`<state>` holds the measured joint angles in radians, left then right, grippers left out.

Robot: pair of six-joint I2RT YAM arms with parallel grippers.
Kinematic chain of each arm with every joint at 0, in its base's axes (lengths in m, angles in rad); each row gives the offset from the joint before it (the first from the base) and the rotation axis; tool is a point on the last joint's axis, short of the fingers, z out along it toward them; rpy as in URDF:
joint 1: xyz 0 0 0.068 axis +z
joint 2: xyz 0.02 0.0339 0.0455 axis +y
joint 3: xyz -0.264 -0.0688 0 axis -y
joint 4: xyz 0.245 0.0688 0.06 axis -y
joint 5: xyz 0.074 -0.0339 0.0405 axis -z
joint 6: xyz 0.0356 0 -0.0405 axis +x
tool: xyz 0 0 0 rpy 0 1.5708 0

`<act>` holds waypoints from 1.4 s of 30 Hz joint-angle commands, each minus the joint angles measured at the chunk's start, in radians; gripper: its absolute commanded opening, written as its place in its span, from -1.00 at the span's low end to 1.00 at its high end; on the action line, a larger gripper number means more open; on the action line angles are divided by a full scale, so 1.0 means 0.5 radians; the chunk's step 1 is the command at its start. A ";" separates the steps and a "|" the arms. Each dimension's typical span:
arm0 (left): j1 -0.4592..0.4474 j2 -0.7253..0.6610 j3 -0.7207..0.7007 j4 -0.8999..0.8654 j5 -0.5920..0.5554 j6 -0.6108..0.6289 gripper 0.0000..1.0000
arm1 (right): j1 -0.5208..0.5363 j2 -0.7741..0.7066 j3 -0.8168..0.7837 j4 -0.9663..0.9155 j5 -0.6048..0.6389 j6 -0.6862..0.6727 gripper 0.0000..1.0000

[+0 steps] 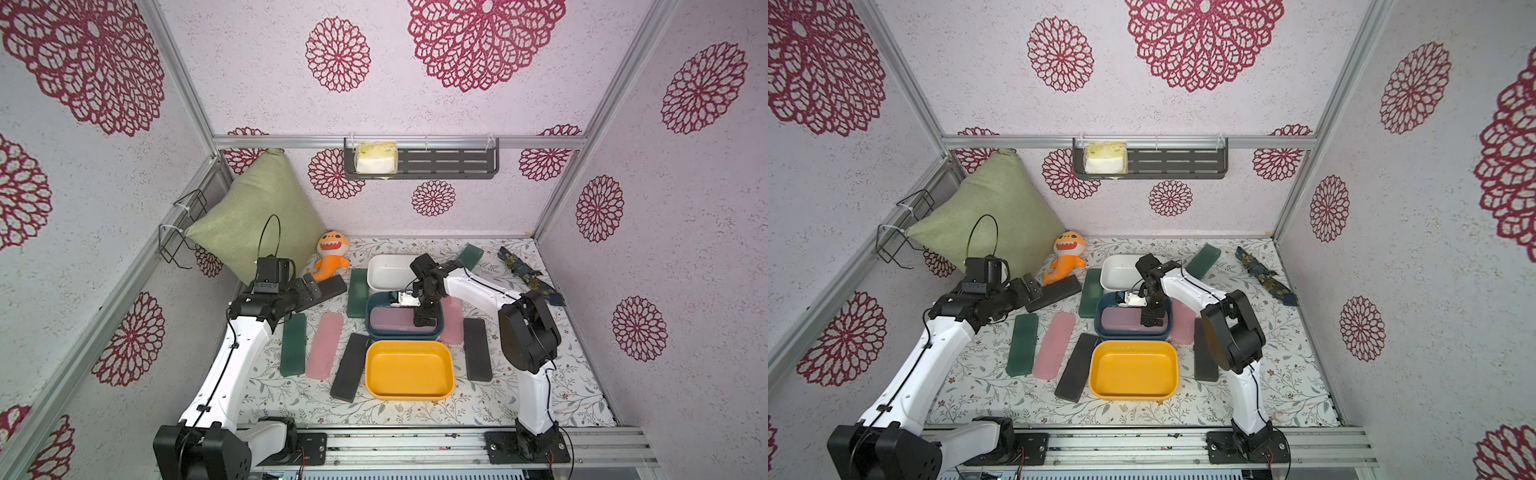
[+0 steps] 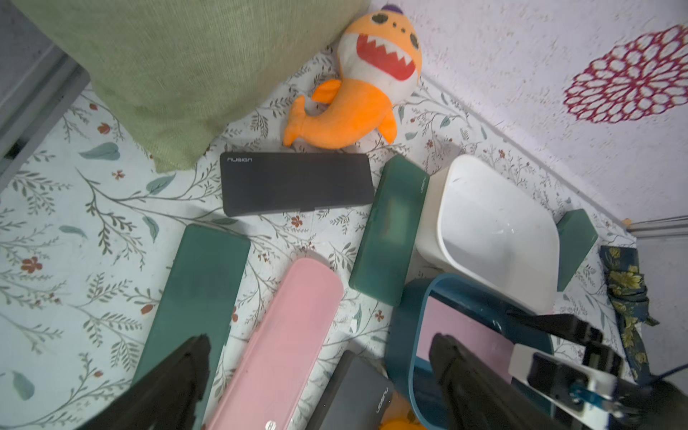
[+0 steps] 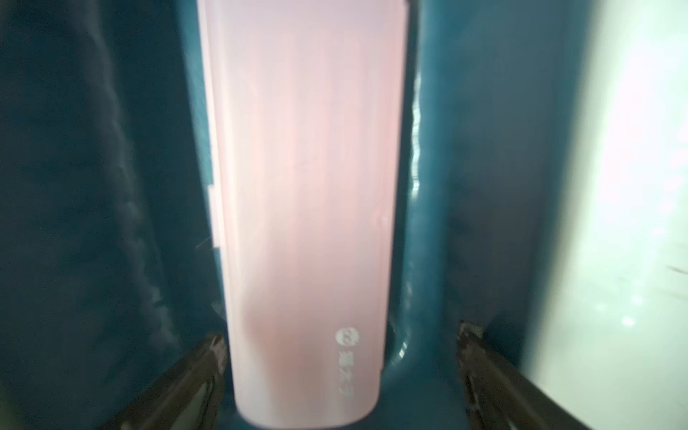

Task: Place the pencil cases by color into the storage box
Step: Place the pencil case at the storage box, then pick up the pencil case from the center of the board.

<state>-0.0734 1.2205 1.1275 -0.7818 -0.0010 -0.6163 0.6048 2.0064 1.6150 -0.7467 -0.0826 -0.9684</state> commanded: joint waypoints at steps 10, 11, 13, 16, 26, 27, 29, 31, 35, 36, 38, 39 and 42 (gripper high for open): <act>-0.323 0.213 0.163 -0.431 0.016 0.086 0.92 | -0.033 -0.451 -0.229 0.459 -0.003 0.198 0.98; -0.363 0.234 0.163 -0.442 0.012 0.093 0.92 | -0.034 -0.470 -0.248 0.484 -0.006 0.211 0.98; -0.454 0.283 0.152 -0.472 -0.009 0.097 0.91 | -0.036 -0.515 -0.287 0.539 0.005 0.238 0.98; -0.612 0.376 0.123 -0.512 -0.041 0.090 0.89 | -0.043 -0.563 -0.339 0.611 0.042 0.263 0.98; -0.841 0.523 -0.092 -0.508 0.002 0.026 0.64 | -0.043 -0.622 -0.439 0.685 0.052 0.304 0.98; -0.849 0.520 -0.114 -0.514 0.004 0.022 0.62 | -0.041 -0.630 -0.451 0.687 0.051 0.306 0.98; -0.872 0.514 -0.156 -0.516 0.017 0.007 0.61 | -0.042 -0.646 -0.468 0.690 0.049 0.311 0.98; -0.914 0.505 -0.203 -0.497 0.061 0.004 0.61 | -0.042 -0.662 -0.490 0.693 0.043 0.314 0.98; -1.022 0.512 -0.278 -0.442 0.159 0.008 0.63 | -0.040 -0.678 -0.508 0.679 0.031 0.328 0.98; -1.046 0.515 -0.301 -0.427 0.178 0.004 0.64 | -0.039 -0.678 -0.511 0.672 0.032 0.335 0.98; -1.071 0.516 -0.338 -0.411 0.172 -0.018 0.65 | -0.033 -0.680 -0.513 0.658 0.030 0.347 0.98; -1.071 0.516 -0.357 -0.409 0.159 -0.030 0.66 | -0.031 -0.680 -0.516 0.653 0.030 0.352 0.98; -1.072 0.509 -0.393 -0.414 0.109 -0.050 0.67 | -0.025 -0.692 -0.538 0.647 0.033 0.364 0.98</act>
<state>-0.6075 1.4845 0.9417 -1.0069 0.0658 -0.6220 0.5884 1.7107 1.3479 -0.4168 -0.0563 -0.8165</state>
